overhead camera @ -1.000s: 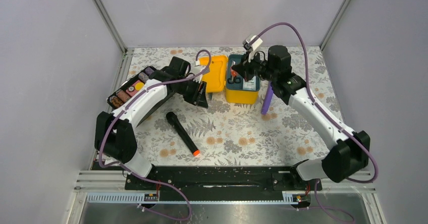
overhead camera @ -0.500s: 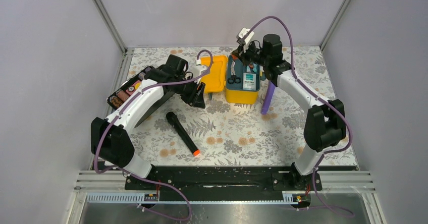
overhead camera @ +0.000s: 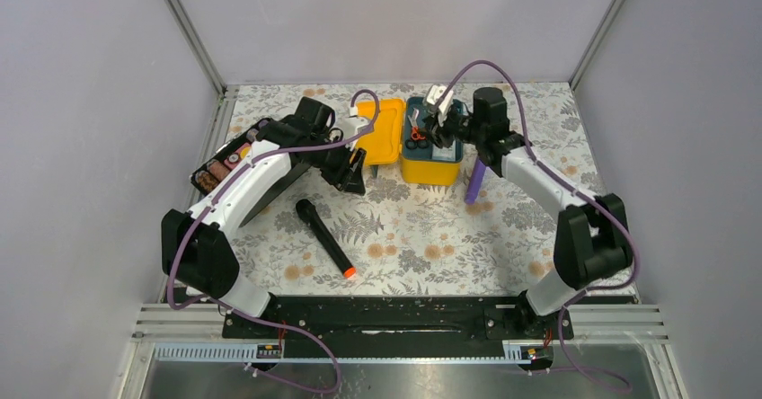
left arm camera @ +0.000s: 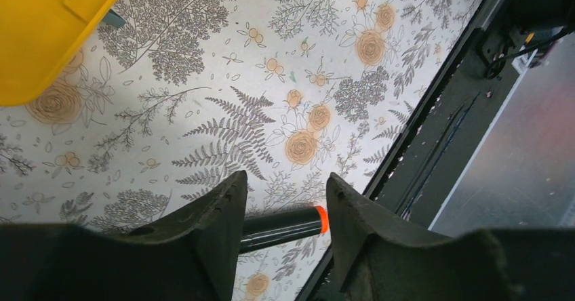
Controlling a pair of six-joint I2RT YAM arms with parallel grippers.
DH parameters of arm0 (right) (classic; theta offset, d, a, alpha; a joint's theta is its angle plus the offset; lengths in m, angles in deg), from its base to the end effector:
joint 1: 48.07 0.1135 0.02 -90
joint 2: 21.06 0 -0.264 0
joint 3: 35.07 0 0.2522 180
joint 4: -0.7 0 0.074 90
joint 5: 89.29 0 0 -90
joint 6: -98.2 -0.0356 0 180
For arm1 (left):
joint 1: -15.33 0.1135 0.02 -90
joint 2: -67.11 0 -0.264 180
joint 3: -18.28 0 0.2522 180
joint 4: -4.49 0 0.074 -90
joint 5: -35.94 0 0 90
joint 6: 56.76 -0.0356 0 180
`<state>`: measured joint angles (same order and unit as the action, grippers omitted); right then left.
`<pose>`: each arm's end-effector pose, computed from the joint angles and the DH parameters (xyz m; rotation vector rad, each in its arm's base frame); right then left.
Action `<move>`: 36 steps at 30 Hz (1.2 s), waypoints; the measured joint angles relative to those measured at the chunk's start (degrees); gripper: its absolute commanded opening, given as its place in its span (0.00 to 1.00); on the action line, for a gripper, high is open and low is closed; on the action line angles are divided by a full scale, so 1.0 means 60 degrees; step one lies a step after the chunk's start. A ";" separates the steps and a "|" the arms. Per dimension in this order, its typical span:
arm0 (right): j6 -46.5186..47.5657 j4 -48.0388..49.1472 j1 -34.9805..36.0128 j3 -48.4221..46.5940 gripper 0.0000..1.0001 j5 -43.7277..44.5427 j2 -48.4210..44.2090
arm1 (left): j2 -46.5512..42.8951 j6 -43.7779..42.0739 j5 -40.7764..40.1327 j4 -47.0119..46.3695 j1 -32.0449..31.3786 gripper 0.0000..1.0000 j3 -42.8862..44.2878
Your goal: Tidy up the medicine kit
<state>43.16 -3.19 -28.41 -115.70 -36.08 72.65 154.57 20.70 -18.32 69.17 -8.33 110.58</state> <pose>0.3514 0.1482 0.2900 -1.2012 1.3749 0.4096 0.2768 -0.1440 0.3096 1.0007 2.3501 -0.8830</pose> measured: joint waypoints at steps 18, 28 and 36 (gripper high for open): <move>0.3315 -0.6277 -0.0036 -0.2503 0.62 -0.0386 0.0153 | -0.0678 0.2044 -0.0350 -0.1388 0.0000 0.99 0.1592; 0.5526 -0.8102 -0.0036 -0.3158 0.62 0.0135 0.1439 | -0.1963 0.2572 0.0404 -0.3384 -0.0026 0.99 0.0984; 0.6357 -0.8510 -0.0033 -0.3453 0.58 0.0291 0.1818 | -0.2051 0.2572 0.0291 -0.3395 -0.0164 0.99 0.0477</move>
<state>81.30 -54.25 -28.60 -136.43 -34.33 83.56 142.26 36.13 -16.57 48.80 -9.31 113.45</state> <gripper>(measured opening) 0.609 0.989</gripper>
